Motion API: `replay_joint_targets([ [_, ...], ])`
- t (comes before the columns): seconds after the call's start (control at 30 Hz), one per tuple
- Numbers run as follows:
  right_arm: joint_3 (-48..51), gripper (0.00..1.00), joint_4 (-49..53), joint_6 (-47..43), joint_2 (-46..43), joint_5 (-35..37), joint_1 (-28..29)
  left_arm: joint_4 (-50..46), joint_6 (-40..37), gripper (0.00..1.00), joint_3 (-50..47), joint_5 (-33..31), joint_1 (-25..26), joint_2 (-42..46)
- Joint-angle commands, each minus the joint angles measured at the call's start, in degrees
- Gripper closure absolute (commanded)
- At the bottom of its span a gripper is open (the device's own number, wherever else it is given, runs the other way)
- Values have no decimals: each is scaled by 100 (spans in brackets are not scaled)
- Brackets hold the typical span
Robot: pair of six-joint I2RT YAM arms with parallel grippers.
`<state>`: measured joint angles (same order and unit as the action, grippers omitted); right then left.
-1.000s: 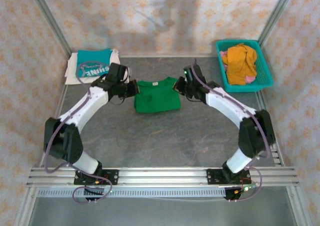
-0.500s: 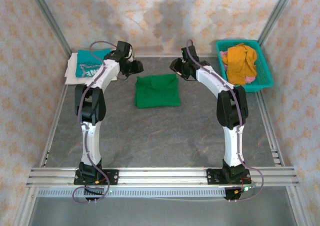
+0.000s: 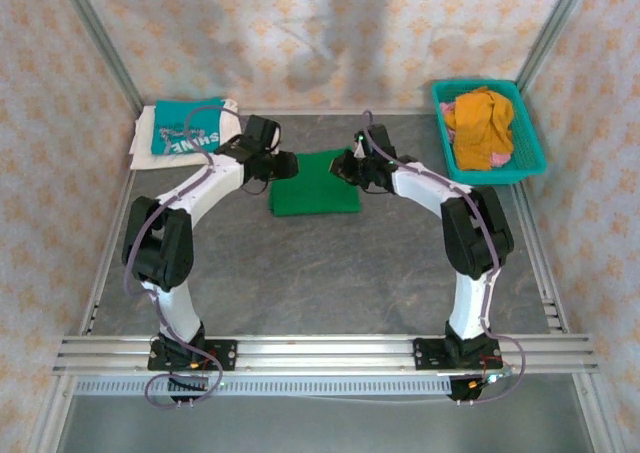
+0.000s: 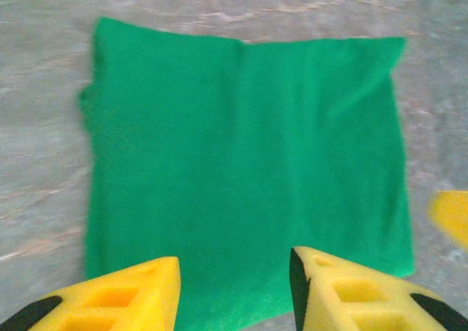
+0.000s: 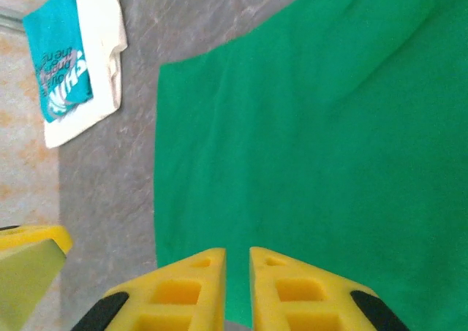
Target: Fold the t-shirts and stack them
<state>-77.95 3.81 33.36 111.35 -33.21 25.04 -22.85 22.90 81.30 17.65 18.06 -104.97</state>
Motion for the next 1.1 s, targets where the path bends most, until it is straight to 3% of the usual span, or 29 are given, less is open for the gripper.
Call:
replay_joint_targets([
  [0.0,147,84,-902,302,397,-352,-43,782,127,60,-321,163,-93,-394],
  [0.13,202,84,-972,337,700,-205,-35,1233,181,65,-738,170,-93,-780],
  [0.33,858,85,-1250,374,717,-1,-19,2009,318,66,-1891,39,-49,-670],
  [0.5,1462,87,-1446,570,378,11,146,2021,313,67,-2516,-44,-49,-200],
  [0.67,1704,86,-1550,860,-372,205,238,1546,259,65,-2485,-124,-62,594],
  [0.8,1519,63,-1154,701,-828,994,182,1000,334,51,-1973,-97,-361,775],
  [0.9,961,58,-290,454,-640,1418,62,545,281,45,-1449,-64,-602,457],
  [1.07,443,49,407,232,-242,1748,-99,-245,57,40,-580,-294,-566,-183],
])
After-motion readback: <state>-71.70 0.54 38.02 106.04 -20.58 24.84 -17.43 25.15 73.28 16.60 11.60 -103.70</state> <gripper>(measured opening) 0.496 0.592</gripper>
